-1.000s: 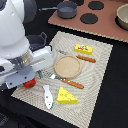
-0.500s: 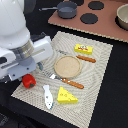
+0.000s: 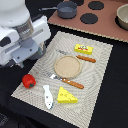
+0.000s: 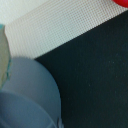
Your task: Interact with the objects in diverse but meaningful ways.
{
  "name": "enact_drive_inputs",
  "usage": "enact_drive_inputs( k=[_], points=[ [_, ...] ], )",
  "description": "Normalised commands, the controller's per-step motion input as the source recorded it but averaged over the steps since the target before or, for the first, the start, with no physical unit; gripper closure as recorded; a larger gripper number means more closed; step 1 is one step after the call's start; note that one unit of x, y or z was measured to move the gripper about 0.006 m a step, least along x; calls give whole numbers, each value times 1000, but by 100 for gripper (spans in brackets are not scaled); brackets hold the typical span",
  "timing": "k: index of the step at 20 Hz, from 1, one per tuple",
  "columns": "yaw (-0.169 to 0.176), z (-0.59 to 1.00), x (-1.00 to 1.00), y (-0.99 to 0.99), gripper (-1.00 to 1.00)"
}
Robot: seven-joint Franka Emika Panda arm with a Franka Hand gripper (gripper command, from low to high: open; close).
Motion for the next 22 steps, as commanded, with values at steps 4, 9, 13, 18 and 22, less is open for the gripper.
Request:
enact_drive_inputs(
  k=[4, 9, 13, 18, 22],
  points=[
    [129, 81, -26, 144, -100],
    [129, 1, -106, 130, -100],
    [117, 0, -181, 130, -100],
    [146, 0, -285, 213, -100],
    [128, -35, -341, 232, -100]
  ],
)
